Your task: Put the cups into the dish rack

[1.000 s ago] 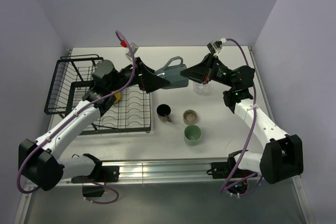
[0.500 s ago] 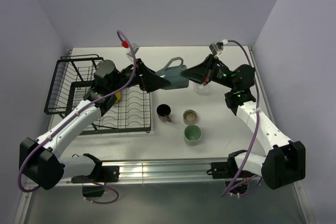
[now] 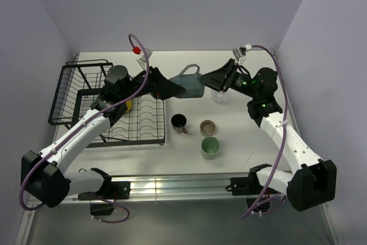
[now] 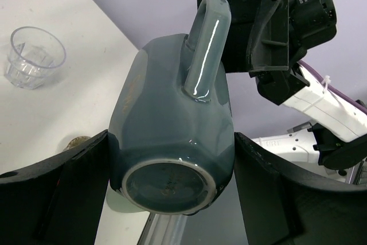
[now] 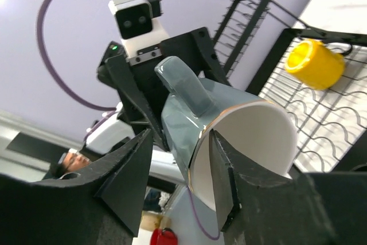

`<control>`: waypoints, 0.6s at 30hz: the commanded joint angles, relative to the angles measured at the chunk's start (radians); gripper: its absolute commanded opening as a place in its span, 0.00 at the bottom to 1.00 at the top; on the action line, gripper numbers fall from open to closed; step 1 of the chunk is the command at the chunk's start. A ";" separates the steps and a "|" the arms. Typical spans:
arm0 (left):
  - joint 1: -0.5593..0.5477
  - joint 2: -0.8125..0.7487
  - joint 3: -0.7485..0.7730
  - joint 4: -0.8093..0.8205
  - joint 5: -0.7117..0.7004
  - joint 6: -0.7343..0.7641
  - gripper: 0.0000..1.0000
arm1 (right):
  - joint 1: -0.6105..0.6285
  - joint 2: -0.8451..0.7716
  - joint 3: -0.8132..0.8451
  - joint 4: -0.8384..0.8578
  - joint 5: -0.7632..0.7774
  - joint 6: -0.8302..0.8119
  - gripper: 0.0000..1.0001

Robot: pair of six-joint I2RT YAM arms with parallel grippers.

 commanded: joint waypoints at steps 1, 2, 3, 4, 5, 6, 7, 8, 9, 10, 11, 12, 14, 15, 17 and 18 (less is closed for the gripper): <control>0.011 -0.057 0.073 0.075 -0.025 0.003 0.00 | -0.002 -0.039 0.052 -0.068 0.047 -0.070 0.52; 0.013 -0.060 0.072 0.073 -0.028 0.005 0.00 | -0.002 -0.043 0.059 -0.088 0.056 -0.082 0.53; 0.016 -0.061 0.072 0.070 -0.031 0.003 0.00 | -0.002 -0.046 0.063 -0.130 0.076 -0.105 0.53; 0.022 -0.063 0.072 0.068 -0.032 0.003 0.00 | -0.002 -0.049 0.068 -0.155 0.087 -0.120 0.53; 0.025 -0.063 0.072 0.065 -0.032 0.002 0.00 | -0.002 -0.054 0.080 -0.180 0.099 -0.137 0.53; 0.026 -0.061 0.073 0.061 -0.035 0.002 0.00 | -0.002 -0.056 0.088 -0.239 0.111 -0.169 0.53; 0.030 -0.060 0.075 0.056 -0.040 0.005 0.00 | -0.002 -0.056 0.097 -0.270 0.137 -0.188 0.53; 0.031 -0.058 0.081 0.039 -0.046 0.005 0.00 | -0.002 -0.062 0.111 -0.299 0.154 -0.206 0.53; 0.033 -0.058 0.085 0.026 -0.052 0.015 0.00 | 0.000 -0.065 0.120 -0.363 0.171 -0.246 0.53; 0.036 -0.055 0.092 0.012 -0.060 0.020 0.00 | -0.002 -0.069 0.128 -0.399 0.191 -0.264 0.53; 0.037 -0.050 0.104 -0.014 -0.071 0.032 0.00 | -0.002 -0.079 0.141 -0.431 0.240 -0.284 0.53; 0.040 -0.047 0.108 -0.031 -0.078 0.038 0.00 | -0.002 -0.082 0.151 -0.488 0.264 -0.326 0.53; 0.043 -0.035 0.142 -0.079 -0.118 0.074 0.00 | -0.002 -0.088 0.170 -0.554 0.333 -0.361 0.53; 0.043 -0.029 0.156 -0.141 -0.135 0.090 0.00 | -0.002 -0.091 0.175 -0.601 0.357 -0.393 0.53; 0.045 -0.001 0.214 -0.213 -0.175 0.123 0.00 | -0.002 -0.099 0.184 -0.641 0.401 -0.421 0.53; 0.046 0.009 0.233 -0.296 -0.210 0.152 0.00 | 0.000 -0.102 0.186 -0.664 0.435 -0.439 0.53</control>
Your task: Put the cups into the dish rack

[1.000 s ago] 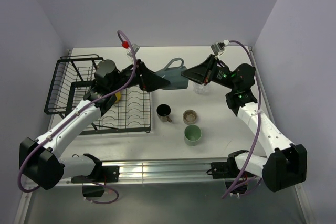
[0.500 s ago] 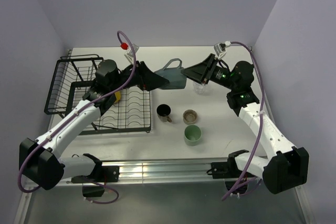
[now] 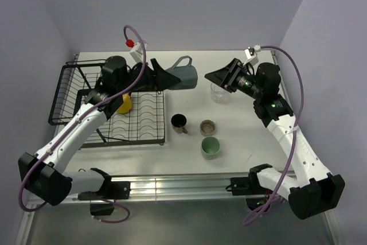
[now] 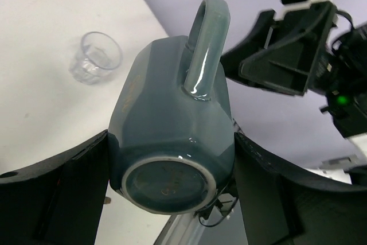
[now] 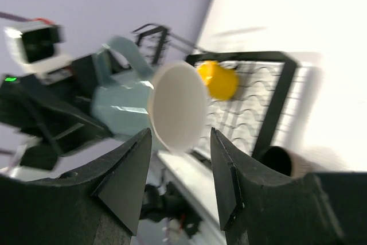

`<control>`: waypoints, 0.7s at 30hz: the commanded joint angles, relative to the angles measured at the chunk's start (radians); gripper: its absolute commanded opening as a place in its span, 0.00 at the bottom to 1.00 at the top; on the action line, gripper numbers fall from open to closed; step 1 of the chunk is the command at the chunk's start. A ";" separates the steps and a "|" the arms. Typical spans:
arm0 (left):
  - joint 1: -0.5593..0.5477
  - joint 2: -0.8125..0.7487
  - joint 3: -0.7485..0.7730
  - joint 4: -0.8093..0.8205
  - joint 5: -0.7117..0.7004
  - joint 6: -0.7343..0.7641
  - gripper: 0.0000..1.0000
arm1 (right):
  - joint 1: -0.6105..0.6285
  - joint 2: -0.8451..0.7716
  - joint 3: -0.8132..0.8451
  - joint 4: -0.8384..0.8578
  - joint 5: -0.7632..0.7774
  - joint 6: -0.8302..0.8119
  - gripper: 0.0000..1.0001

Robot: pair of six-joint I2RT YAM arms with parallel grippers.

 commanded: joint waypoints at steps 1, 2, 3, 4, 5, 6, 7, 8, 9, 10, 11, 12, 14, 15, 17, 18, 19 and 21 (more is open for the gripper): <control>0.007 0.024 0.160 -0.098 -0.109 0.092 0.00 | -0.002 -0.034 0.051 -0.128 0.136 -0.110 0.53; 0.007 0.037 0.180 -0.135 -0.129 0.116 0.00 | -0.002 -0.035 0.051 -0.136 0.147 -0.118 0.53; 0.006 0.047 0.200 -0.203 -0.178 0.127 0.00 | -0.002 -0.036 0.051 -0.150 0.161 -0.127 0.53; 0.007 0.060 0.220 -0.237 -0.206 0.138 0.00 | -0.002 -0.035 0.051 -0.154 0.167 -0.132 0.53; 0.007 0.079 0.253 -0.266 -0.230 0.156 0.00 | -0.002 -0.038 0.051 -0.160 0.173 -0.138 0.53; 0.006 0.089 0.272 -0.302 -0.288 0.169 0.00 | -0.002 -0.038 0.049 -0.174 0.188 -0.150 0.53; 0.007 0.110 0.308 -0.372 -0.322 0.178 0.00 | 0.000 -0.041 0.045 -0.176 0.196 -0.155 0.53; 0.007 0.119 0.324 -0.401 -0.351 0.193 0.00 | -0.002 -0.041 0.045 -0.179 0.204 -0.159 0.53; 0.007 0.129 0.338 -0.431 -0.379 0.201 0.00 | -0.002 -0.042 0.042 -0.186 0.208 -0.167 0.53; 0.007 0.148 0.364 -0.483 -0.426 0.206 0.00 | -0.002 -0.042 0.040 -0.188 0.213 -0.170 0.53; 0.007 0.161 0.378 -0.507 -0.448 0.215 0.00 | -0.002 -0.039 0.037 -0.190 0.215 -0.173 0.53; 0.006 0.169 0.388 -0.529 -0.466 0.219 0.00 | -0.002 -0.039 0.037 -0.191 0.215 -0.178 0.53; 0.007 0.198 0.421 -0.595 -0.529 0.229 0.00 | -0.002 -0.033 0.037 -0.193 0.210 -0.184 0.53; 0.007 0.207 0.430 -0.613 -0.549 0.232 0.00 | -0.002 -0.033 0.036 -0.194 0.210 -0.185 0.53; 0.007 0.228 0.454 -0.667 -0.605 0.242 0.00 | -0.002 -0.030 0.032 -0.194 0.210 -0.190 0.53; 0.007 0.234 0.462 -0.682 -0.626 0.246 0.00 | -0.002 -0.028 0.031 -0.194 0.208 -0.193 0.53; 0.006 0.254 0.479 -0.701 -0.643 0.250 0.00 | -0.002 -0.024 0.029 -0.196 0.207 -0.195 0.53; 0.007 0.274 0.493 -0.745 -0.695 0.259 0.00 | -0.002 -0.021 0.028 -0.196 0.202 -0.201 0.53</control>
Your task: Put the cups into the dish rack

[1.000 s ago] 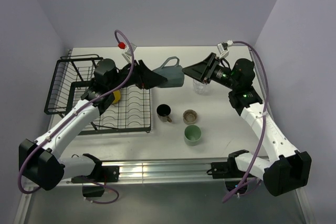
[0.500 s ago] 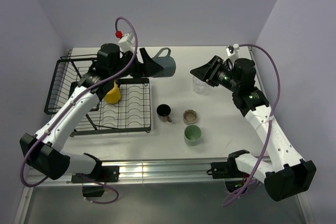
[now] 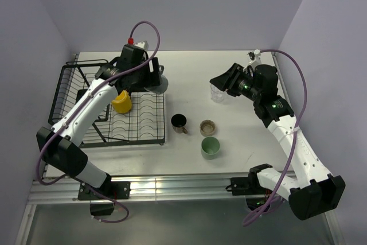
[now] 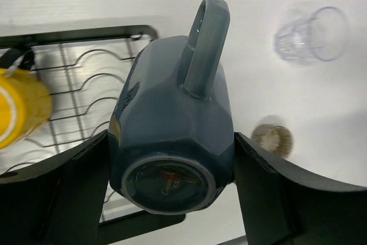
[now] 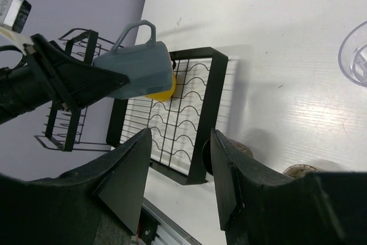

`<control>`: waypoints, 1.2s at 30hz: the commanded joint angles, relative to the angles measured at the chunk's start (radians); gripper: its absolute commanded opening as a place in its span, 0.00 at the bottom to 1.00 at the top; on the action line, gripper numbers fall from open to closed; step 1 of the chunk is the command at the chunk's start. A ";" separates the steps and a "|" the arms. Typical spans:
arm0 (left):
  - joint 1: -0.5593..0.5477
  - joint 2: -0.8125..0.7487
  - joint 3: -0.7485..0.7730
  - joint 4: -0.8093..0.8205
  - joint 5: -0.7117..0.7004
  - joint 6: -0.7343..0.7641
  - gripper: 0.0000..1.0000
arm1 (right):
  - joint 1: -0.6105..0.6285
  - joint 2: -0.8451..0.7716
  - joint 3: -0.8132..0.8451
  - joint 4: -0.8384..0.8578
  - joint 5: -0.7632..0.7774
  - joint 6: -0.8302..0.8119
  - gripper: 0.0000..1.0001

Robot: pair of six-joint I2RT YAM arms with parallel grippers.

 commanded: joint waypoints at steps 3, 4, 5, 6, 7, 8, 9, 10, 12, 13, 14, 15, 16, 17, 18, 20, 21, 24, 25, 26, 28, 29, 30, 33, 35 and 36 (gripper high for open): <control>0.001 0.023 0.098 -0.058 -0.164 0.038 0.00 | -0.002 -0.004 0.015 0.009 0.012 -0.035 0.53; 0.003 0.036 0.097 -0.067 -0.180 0.039 0.00 | -0.002 -0.001 0.011 0.010 0.009 -0.037 0.53; 0.001 0.044 0.098 -0.076 -0.197 0.042 0.00 | -0.002 0.001 0.011 0.009 0.007 -0.041 0.53; 0.000 0.052 0.100 -0.098 -0.223 0.045 0.00 | -0.003 0.002 0.011 0.007 0.004 -0.044 0.53; 0.000 0.067 0.100 -0.109 -0.231 0.052 0.00 | -0.002 0.007 0.011 0.007 0.004 -0.046 0.53; -0.002 0.073 0.100 -0.118 -0.240 0.053 0.00 | 0.000 0.008 0.009 0.006 0.004 -0.049 0.53; -0.007 0.081 0.100 -0.124 -0.257 0.055 0.00 | -0.002 0.011 0.008 0.006 0.004 -0.049 0.53; -0.007 0.084 0.099 -0.138 -0.263 0.056 0.00 | -0.002 0.013 0.009 0.004 0.004 -0.051 0.53; -0.011 0.092 0.098 -0.152 -0.270 0.062 0.00 | -0.002 0.021 0.008 0.009 -0.001 -0.052 0.53; -0.013 0.096 0.100 -0.158 -0.274 0.064 0.00 | -0.002 0.022 0.005 0.009 -0.001 -0.054 0.53; -0.014 0.098 0.102 -0.178 -0.282 0.065 0.00 | -0.002 0.022 0.003 0.010 -0.002 -0.054 0.53; -0.014 0.099 0.099 -0.187 -0.285 0.067 0.00 | 0.000 0.027 0.001 0.012 -0.002 -0.055 0.53; -0.016 0.098 0.097 -0.190 -0.283 0.073 0.00 | 0.000 0.028 -0.002 0.012 -0.004 -0.055 0.53; -0.014 0.096 0.094 -0.198 -0.282 0.075 0.00 | 0.000 0.030 -0.003 0.015 -0.004 -0.054 0.53; -0.016 0.095 0.089 -0.201 -0.282 0.078 0.00 | 0.000 0.033 -0.005 0.016 -0.004 -0.054 0.53; -0.016 0.099 0.089 -0.218 -0.280 0.082 0.00 | 0.001 0.037 -0.006 0.021 -0.005 -0.054 0.52; -0.014 0.107 0.085 -0.222 -0.274 0.085 0.00 | 0.000 0.041 -0.006 0.020 -0.007 -0.054 0.52; -0.016 0.107 0.063 -0.233 -0.265 0.085 0.00 | 0.001 0.047 -0.002 0.018 -0.007 -0.057 0.52; -0.016 0.106 0.057 -0.233 -0.263 0.087 0.00 | 0.001 0.047 0.000 0.015 -0.007 -0.060 0.52; -0.014 0.104 0.049 -0.233 -0.263 0.087 0.00 | 0.001 0.047 0.000 0.015 -0.007 -0.063 0.52; -0.011 0.104 0.034 -0.235 -0.265 0.085 0.00 | 0.001 0.051 -0.002 0.018 -0.008 -0.063 0.52; -0.008 0.106 0.028 -0.235 -0.263 0.088 0.00 | 0.001 0.054 -0.003 0.023 -0.010 -0.061 0.52; -0.004 0.109 0.017 -0.233 -0.256 0.087 0.00 | 0.003 0.057 0.000 0.023 -0.013 -0.058 0.52; 0.001 0.124 -0.003 -0.221 -0.236 0.088 0.00 | 0.005 0.061 0.003 0.023 -0.013 -0.060 0.52; 0.004 0.136 -0.009 -0.210 -0.233 0.088 0.00 | 0.006 0.062 0.004 0.020 -0.011 -0.063 0.52; 0.006 0.145 -0.015 -0.205 -0.228 0.090 0.00 | 0.006 0.062 0.006 0.018 -0.010 -0.064 0.52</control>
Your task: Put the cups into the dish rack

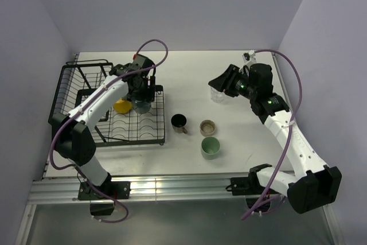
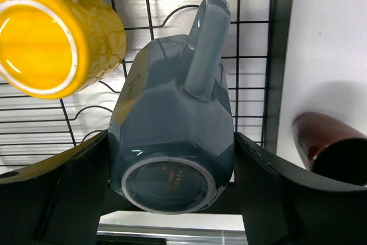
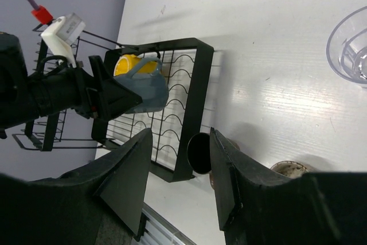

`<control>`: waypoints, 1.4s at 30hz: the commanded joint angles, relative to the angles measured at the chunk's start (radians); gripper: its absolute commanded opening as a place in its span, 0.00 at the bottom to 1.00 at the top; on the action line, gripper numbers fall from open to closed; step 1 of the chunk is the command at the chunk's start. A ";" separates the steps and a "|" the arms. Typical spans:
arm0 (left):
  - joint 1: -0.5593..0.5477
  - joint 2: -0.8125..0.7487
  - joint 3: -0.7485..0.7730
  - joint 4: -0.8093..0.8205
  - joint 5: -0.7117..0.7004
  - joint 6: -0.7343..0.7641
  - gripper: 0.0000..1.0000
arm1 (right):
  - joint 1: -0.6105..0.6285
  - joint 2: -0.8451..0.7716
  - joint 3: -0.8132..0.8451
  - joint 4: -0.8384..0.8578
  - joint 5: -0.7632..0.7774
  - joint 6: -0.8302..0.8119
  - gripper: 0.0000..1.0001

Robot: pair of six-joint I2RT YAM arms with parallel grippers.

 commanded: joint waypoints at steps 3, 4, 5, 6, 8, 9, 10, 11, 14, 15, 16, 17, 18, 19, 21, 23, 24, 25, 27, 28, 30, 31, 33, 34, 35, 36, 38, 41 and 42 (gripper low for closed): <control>0.019 0.028 -0.004 0.069 0.012 0.012 0.00 | 0.007 0.003 0.013 0.016 -0.003 -0.028 0.52; 0.022 0.032 -0.006 0.071 0.018 0.015 0.00 | 0.006 0.003 0.013 0.017 -0.002 -0.028 0.52; 0.030 0.040 -0.004 0.074 0.021 0.017 0.00 | 0.006 0.003 0.013 0.017 -0.002 -0.031 0.52; 0.033 0.049 -0.001 0.074 0.024 0.018 0.00 | 0.007 0.006 0.013 0.017 -0.002 -0.031 0.52; 0.036 0.057 -0.001 0.075 0.029 0.023 0.00 | 0.006 0.005 0.010 0.019 -0.003 -0.031 0.52; 0.044 0.063 0.001 0.077 0.027 0.024 0.00 | 0.007 0.008 0.008 0.019 -0.002 -0.031 0.52; 0.047 0.066 0.001 0.075 0.026 0.024 0.00 | 0.006 0.006 0.008 0.019 -0.002 -0.031 0.52; 0.052 0.068 0.001 0.078 0.032 0.027 0.00 | 0.006 0.006 0.007 0.020 0.000 -0.031 0.52; 0.070 0.074 -0.001 0.082 0.038 0.032 0.00 | 0.006 0.008 0.005 0.020 0.001 -0.032 0.52; 0.073 0.075 -0.002 0.083 0.042 0.035 0.00 | 0.006 0.009 0.004 0.020 0.001 -0.034 0.52; 0.075 0.077 -0.002 0.086 0.046 0.040 0.01 | 0.006 0.009 0.002 0.023 0.001 -0.032 0.52; 0.076 0.080 -0.002 0.088 0.052 0.043 0.01 | 0.006 0.009 0.002 0.023 0.001 -0.032 0.52; 0.078 0.086 -0.001 0.088 0.053 0.046 0.01 | 0.006 0.009 -0.001 0.026 0.000 -0.031 0.52; 0.078 0.089 -0.001 0.089 0.053 0.049 0.02 | 0.006 0.009 -0.001 0.026 0.000 -0.031 0.52; 0.079 0.094 -0.002 0.092 0.065 0.052 0.03 | 0.006 0.011 -0.002 0.026 0.001 -0.031 0.52; 0.081 0.103 -0.001 0.092 0.069 0.057 0.05 | 0.006 0.011 -0.004 0.025 0.001 -0.032 0.52; 0.079 0.104 0.001 0.092 0.069 0.058 0.06 | 0.007 0.009 -0.006 0.026 0.003 -0.031 0.52; 0.082 0.107 0.001 0.094 0.069 0.058 0.07 | 0.006 0.011 -0.006 0.026 0.003 -0.032 0.52; 0.084 0.115 0.004 0.095 0.072 0.060 0.10 | 0.006 0.011 -0.007 0.026 0.003 -0.031 0.52; 0.084 0.117 0.004 0.095 0.070 0.060 0.11 | 0.006 0.013 -0.007 0.028 0.001 -0.031 0.52; 0.087 0.126 0.010 0.091 0.061 0.057 0.13 | 0.006 0.013 -0.009 0.026 0.003 -0.032 0.52; 0.087 0.127 0.011 0.092 0.062 0.058 0.17 | 0.006 0.013 -0.009 0.028 0.003 -0.032 0.52; 0.090 0.132 0.011 0.095 0.064 0.057 0.28 | 0.006 0.014 -0.010 0.028 0.003 -0.035 0.52; 0.090 0.132 0.011 0.095 0.062 0.058 0.32 | 0.006 0.016 -0.010 0.028 0.003 -0.035 0.52; 0.090 0.134 0.013 0.095 0.064 0.057 0.34 | 0.007 0.014 -0.010 0.029 0.003 -0.035 0.52; 0.092 0.137 0.013 0.097 0.064 0.060 0.39 | 0.006 0.016 -0.010 0.028 0.003 -0.035 0.52; 0.090 0.140 0.014 0.097 0.053 0.058 0.44 | 0.006 0.016 -0.009 0.028 0.003 -0.037 0.52; 0.090 0.150 0.017 0.094 0.043 0.057 0.52 | 0.006 0.017 -0.010 0.028 0.003 -0.035 0.52; 0.092 0.149 0.017 0.095 0.036 0.055 0.55 | 0.006 0.019 -0.010 0.029 0.003 -0.037 0.52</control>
